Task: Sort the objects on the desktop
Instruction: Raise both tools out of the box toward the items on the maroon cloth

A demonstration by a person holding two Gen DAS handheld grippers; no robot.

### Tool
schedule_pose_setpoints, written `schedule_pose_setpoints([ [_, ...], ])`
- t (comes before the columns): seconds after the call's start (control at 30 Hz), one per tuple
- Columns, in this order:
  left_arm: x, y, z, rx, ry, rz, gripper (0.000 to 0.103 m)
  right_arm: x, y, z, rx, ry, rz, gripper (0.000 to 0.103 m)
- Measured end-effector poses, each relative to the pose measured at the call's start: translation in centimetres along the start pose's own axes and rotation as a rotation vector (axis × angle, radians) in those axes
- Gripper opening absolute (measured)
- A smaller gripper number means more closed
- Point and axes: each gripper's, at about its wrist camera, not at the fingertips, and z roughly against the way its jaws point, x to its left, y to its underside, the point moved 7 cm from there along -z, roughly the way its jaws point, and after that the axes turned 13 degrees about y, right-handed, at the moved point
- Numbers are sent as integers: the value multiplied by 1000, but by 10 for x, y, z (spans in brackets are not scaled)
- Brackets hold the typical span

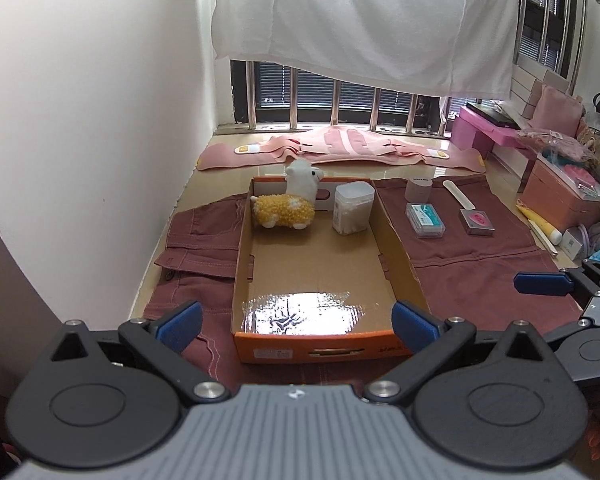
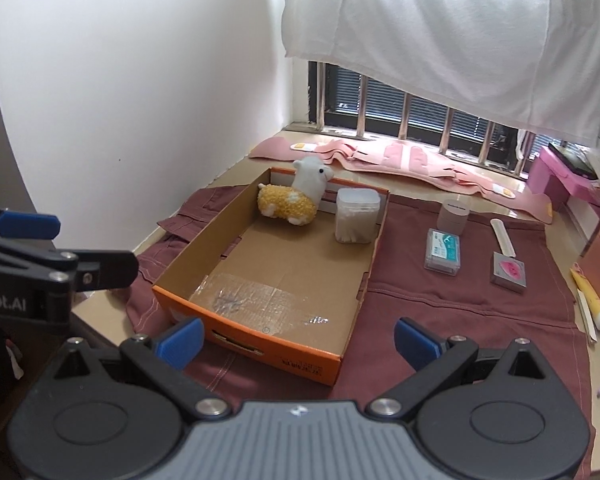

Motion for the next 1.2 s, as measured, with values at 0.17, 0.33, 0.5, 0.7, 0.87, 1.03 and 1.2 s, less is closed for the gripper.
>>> schedule_pose_setpoints([
  [0.17,7,10,3,11,18,30,103,3,7,11,-6,16,-36,103],
  [0.33,14,16,5,23,32,26,103,10,13,19,-8,32,-74,103],
  [0.5,19,16,11,8,57,-6,103,15,19,27,-2,59,-108,103],
  [0.7,21,16,11,15,88,-22,103,16,27,33,6,103,-154,103],
  [0.87,16,14,9,15,107,-21,103,6,34,36,13,142,-194,103],
  [1.03,1,9,1,12,123,-50,103,-17,38,36,13,180,-219,103],
  [1.2,-26,-3,-14,12,136,-91,103,-44,40,33,9,219,-243,103],
])
